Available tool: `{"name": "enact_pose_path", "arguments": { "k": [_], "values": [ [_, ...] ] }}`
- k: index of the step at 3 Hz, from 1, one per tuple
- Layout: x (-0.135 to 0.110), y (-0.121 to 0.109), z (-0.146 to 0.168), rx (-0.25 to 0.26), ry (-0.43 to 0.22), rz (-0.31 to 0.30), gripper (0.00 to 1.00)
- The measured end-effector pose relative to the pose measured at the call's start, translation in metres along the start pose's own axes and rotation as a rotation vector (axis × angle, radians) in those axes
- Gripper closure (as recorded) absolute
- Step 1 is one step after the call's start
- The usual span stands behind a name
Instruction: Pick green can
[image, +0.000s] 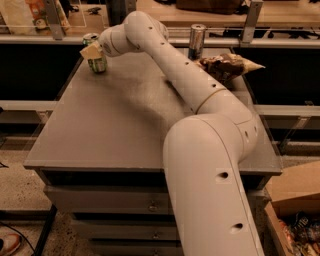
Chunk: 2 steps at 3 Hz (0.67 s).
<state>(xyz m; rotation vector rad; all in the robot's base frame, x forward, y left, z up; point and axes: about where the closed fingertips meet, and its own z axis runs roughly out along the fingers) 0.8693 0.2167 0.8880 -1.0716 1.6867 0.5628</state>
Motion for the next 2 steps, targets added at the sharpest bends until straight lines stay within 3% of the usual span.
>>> {"name": "enact_pose_path", "arguments": {
  "k": [1, 2],
  "values": [
    [-0.025, -0.004, -0.024, 0.021, -0.036, -0.005, 0.8],
    [-0.05, -0.003, -0.049, 0.028, -0.083, -0.016, 0.81]
  ]
}}
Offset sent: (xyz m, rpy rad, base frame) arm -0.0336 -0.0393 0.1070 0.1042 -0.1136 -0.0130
